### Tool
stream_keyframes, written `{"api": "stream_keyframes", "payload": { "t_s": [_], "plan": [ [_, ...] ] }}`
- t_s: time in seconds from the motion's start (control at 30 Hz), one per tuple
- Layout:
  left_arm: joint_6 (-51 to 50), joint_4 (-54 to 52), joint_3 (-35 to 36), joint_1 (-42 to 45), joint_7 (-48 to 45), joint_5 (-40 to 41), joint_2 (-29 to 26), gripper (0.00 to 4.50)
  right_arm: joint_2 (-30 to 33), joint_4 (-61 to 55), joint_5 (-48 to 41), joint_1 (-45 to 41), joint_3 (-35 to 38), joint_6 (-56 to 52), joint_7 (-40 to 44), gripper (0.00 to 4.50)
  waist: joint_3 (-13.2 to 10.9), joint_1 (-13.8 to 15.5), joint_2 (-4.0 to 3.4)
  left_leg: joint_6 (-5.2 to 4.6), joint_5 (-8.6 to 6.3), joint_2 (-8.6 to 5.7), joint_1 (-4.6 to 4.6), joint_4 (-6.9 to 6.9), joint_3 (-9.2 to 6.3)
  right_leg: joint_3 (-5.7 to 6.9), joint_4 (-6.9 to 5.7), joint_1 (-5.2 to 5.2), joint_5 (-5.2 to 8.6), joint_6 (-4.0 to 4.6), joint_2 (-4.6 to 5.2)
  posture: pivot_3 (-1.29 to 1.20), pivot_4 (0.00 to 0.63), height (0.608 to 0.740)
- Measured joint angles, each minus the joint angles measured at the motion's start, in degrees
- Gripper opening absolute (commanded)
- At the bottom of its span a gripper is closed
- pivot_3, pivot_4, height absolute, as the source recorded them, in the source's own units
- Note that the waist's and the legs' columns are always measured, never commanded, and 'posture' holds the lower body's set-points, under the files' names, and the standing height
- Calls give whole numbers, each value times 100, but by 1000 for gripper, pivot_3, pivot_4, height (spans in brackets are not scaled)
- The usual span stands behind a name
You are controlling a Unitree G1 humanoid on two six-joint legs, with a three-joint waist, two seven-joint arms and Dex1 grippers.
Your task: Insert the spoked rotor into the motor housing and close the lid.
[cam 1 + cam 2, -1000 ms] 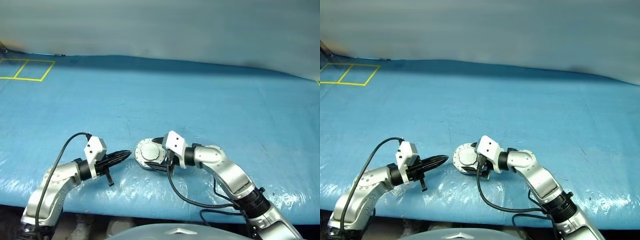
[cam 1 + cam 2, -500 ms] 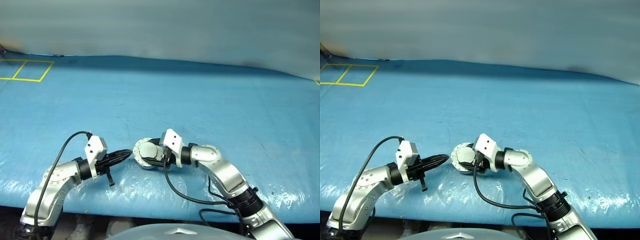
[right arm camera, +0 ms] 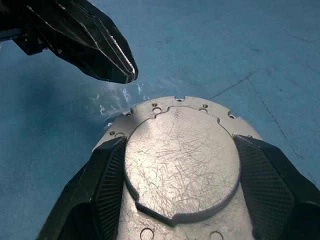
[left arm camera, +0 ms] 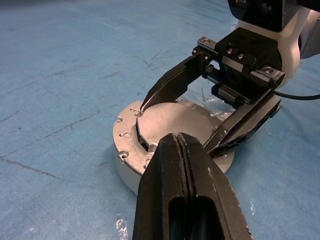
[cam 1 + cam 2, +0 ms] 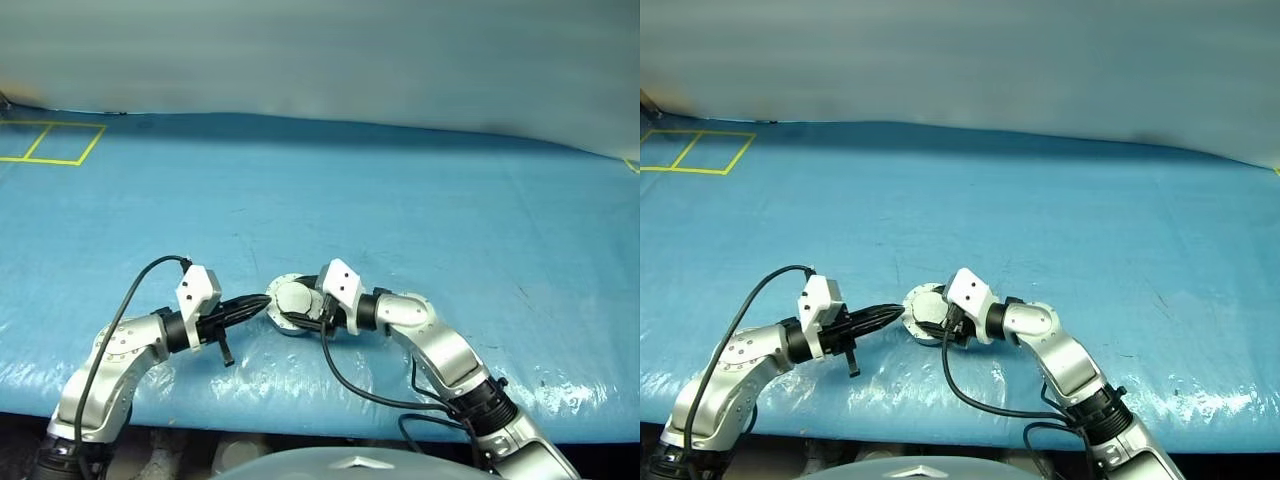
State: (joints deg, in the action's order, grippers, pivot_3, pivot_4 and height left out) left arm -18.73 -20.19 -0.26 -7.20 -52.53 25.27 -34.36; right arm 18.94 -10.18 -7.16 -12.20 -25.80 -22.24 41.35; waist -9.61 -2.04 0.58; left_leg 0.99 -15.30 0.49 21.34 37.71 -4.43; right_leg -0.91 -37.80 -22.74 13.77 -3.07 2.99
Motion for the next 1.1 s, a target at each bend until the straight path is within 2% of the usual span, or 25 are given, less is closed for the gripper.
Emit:
{"api": "stream_keyframes", "payload": {
  "t_s": [0.27,0.47,0.73,0.97,1.1],
  "plan": [
    [22,57,-76,102,20,-71,33,0,93,67,194,-29,-129,242,-20,3030,5,3,3,0,0,0,-34,-1,3,-3,1,26,3,3,1,0,150,740],
    [198,450,-266,183,275,-609,89,0,142,71,263,-44,-179,312,-24,3030,7,10,2,0,0,0,-44,-1,3,-3,2,23,4,2,1,0,150,740],
    [384,769,-531,365,315,-821,364,0,198,64,287,-21,-164,319,-45,3030,27,55,-4,0,0,-2,-53,-2,4,-3,3,24,4,1,5,0,150,740],
    [690,936,-732,473,293,-1165,333,0,214,14,290,70,-106,265,-72,3030,65,114,-15,0,0,-7,-57,-3,3,-3,8,25,6,-2,13,0,150,740],
    [832,1073,-767,522,228,-1173,333,0,166,-54,215,174,61,238,-125,4353,67,140,-13,0,0,-12,-54,-15,3,-2,20,25,9,-6,17,0,150,740]
  ]
}}
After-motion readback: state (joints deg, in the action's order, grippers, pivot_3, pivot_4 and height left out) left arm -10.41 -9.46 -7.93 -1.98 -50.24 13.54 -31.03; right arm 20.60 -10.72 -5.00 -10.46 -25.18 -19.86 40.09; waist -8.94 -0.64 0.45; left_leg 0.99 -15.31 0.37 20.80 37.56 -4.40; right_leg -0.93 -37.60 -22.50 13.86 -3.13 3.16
